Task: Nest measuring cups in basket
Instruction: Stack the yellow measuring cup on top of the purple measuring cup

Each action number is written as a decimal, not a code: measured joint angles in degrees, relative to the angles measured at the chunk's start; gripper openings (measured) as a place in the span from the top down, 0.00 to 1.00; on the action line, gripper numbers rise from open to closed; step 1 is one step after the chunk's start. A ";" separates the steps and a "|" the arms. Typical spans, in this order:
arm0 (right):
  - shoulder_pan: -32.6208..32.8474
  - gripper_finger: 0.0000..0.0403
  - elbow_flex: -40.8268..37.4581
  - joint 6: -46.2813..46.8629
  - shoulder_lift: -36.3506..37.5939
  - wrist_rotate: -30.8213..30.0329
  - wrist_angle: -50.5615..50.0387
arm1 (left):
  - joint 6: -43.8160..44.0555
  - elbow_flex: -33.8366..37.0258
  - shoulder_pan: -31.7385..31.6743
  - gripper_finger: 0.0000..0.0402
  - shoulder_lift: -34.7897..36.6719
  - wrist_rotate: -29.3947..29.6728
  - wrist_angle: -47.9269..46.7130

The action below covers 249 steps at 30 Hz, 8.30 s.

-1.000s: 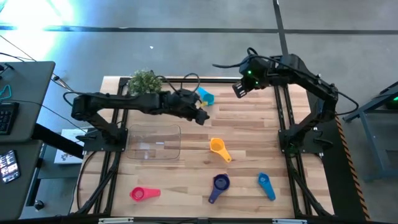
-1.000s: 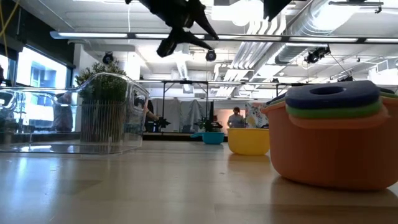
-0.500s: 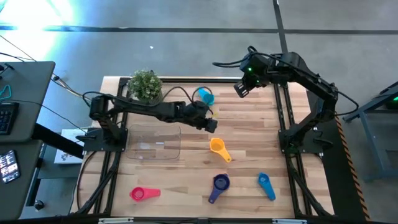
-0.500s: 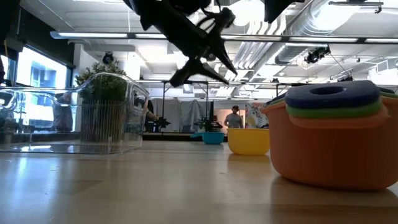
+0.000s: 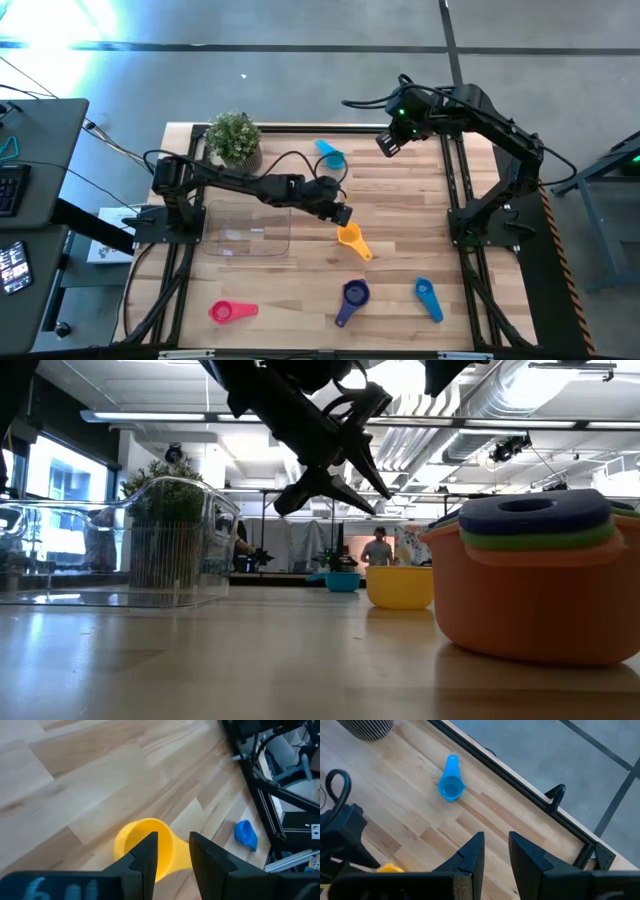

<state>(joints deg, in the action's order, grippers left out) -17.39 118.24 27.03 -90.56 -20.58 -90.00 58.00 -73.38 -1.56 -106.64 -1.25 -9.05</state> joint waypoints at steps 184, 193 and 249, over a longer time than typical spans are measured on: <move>-2.25 0.81 -0.01 11.53 -0.24 -3.13 1.18 | -8.53 -12.11 18.00 0.98 -4.45 2.70 -8.62; -2.25 0.81 0.00 11.82 -0.24 -3.13 1.18 | -8.53 -12.19 19.31 0.98 -5.94 2.31 -7.12; -2.16 0.81 -0.02 13.68 -0.24 -2.86 1.05 | -3.61 -12.11 18.19 0.90 -13.14 -6.32 -4.75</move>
<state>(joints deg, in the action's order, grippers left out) -19.55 118.21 40.71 -90.80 -23.44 -88.95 54.39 -85.49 16.64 -119.79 -7.57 -13.80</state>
